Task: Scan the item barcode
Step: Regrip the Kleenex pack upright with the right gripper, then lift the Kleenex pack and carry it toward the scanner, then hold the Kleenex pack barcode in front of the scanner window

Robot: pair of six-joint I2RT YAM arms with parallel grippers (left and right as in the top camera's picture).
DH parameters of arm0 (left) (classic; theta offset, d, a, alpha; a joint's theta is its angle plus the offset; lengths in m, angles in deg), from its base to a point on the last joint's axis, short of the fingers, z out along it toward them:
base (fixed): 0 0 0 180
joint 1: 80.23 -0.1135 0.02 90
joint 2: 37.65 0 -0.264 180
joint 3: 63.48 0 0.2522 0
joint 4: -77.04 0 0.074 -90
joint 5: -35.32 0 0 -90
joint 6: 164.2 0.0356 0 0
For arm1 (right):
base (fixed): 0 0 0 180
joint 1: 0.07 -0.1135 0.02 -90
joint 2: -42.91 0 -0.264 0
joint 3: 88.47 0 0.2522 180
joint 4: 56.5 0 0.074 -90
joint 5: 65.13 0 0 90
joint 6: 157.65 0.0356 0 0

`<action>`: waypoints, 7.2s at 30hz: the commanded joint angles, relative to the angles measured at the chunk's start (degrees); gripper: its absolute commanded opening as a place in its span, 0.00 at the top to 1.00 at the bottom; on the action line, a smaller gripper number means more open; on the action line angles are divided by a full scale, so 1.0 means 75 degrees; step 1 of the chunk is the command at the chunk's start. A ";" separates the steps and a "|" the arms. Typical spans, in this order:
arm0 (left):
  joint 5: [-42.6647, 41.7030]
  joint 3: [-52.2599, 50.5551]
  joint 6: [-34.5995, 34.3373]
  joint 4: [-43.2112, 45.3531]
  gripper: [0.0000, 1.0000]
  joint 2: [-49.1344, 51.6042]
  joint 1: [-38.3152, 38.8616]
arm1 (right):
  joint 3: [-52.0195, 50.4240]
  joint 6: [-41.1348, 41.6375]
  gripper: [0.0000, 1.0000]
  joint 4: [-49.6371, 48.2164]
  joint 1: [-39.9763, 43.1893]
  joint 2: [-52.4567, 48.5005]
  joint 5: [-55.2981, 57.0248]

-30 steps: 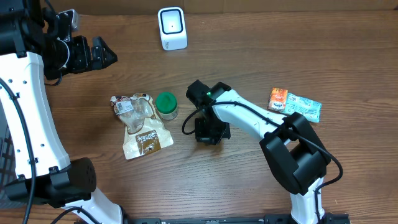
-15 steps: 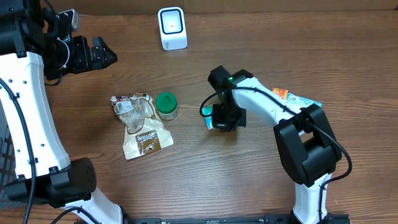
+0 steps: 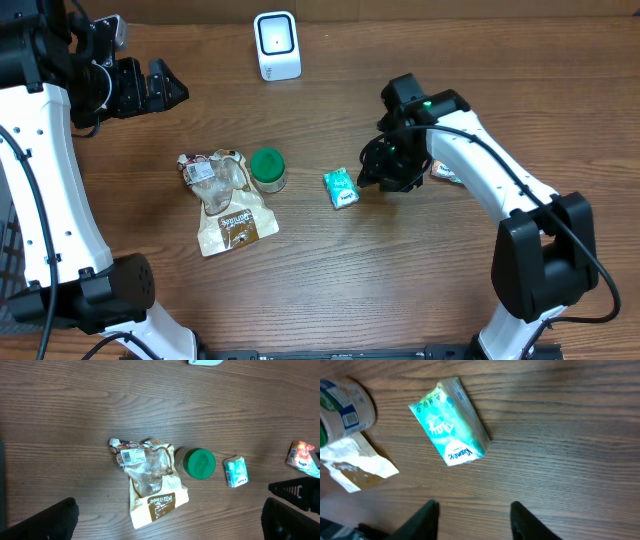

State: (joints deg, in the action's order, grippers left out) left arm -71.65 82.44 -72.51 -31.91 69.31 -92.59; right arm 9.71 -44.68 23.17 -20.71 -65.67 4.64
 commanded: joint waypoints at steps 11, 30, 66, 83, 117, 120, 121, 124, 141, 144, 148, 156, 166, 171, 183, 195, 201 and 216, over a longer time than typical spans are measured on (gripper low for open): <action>-0.0058 0.0122 0.0122 -0.0015 0.00 -0.0064 0.0052 | -0.0816 0.0163 0.51 -0.1536 -0.0254 0.0023 -0.0259; -0.0058 0.0122 0.0122 -0.0015 0.00 -0.0064 0.0052 | -0.1964 0.0915 0.65 -0.3436 -0.0254 -0.0793 -0.0746; -0.0058 0.0122 0.0122 -0.0017 0.01 -0.0064 0.0052 | -0.1789 -0.0064 0.96 -0.4596 0.0667 0.0667 -0.8842; -0.0058 0.0122 0.0122 -0.0017 0.00 -0.0064 0.0052 | -0.1789 0.0131 0.96 -0.4785 0.0670 0.0667 -0.9294; -0.0058 0.0122 0.0122 -0.0017 0.00 -0.0064 0.0052 | -0.1798 0.0128 0.96 -0.4718 0.0560 0.0667 -0.7338; -0.0058 0.0122 0.0122 -0.0015 0.00 -0.0064 0.0052 | -0.1798 0.0125 0.96 -0.4368 0.0428 0.0667 -0.6461; -0.0058 0.0122 0.0122 -0.0015 0.00 -0.0064 0.0052 | -0.1798 0.0122 0.96 -0.4266 0.0385 0.0667 -0.6193; -0.0058 0.0122 0.0122 -0.0015 0.00 -0.0064 0.0052 | -0.1795 0.0128 0.96 -0.3893 0.0262 0.0667 -0.5319; -0.0058 0.0122 0.0122 -0.0015 0.00 -0.0064 0.0052 | 0.4951 -0.0297 0.96 0.1760 -0.0221 -0.0332 0.1533; -0.0058 0.0122 0.0122 -0.0015 0.01 -0.0064 0.0052 | 0.7073 -0.0469 0.96 0.2180 -0.0396 -0.1294 0.2617; -0.0058 0.0122 0.0122 -0.0015 0.01 -0.0064 0.0052 | 0.9101 -0.0772 0.96 0.1862 -0.0627 -0.2448 0.3978; -0.0058 0.0122 0.0122 -0.0015 0.00 -0.0064 0.0052 | 0.9174 -0.2483 0.96 -0.0484 -0.1358 -0.3261 0.6461; -0.0058 0.0122 0.0122 -0.0015 0.00 -0.0064 0.0052 | 0.9139 -0.4293 0.96 -0.3110 -0.1728 -0.4980 0.7324; -0.0058 0.0122 0.0122 -0.0017 0.01 -0.0064 0.0052 | 0.9139 -0.5403 0.96 -0.4307 -0.1734 -0.5814 0.7283; -0.0058 0.0122 0.0122 -0.0015 0.01 -0.0064 0.0052 | 0.9136 -0.6910 0.96 -0.5505 -0.1740 -0.6744 0.6621; -0.0058 0.0122 0.0122 -0.0015 0.00 -0.0064 0.0052 | 0.9139 -0.6930 0.96 -0.5426 -0.1795 -0.6741 0.6484; -0.0058 0.0122 0.0122 -0.0015 0.01 -0.0064 0.0052 | 0.9139 -0.6840 0.96 -0.5520 -0.1871 -0.6467 0.6449; -0.0058 0.0122 0.0122 -0.0015 0.00 -0.0064 0.0052 | 0.9148 -0.3809 0.96 -0.2879 -0.1632 -0.3920 0.3759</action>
State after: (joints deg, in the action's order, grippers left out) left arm -71.65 82.44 -72.51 -31.91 69.31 -92.59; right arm 76.95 -82.37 -0.81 -34.05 -105.88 40.79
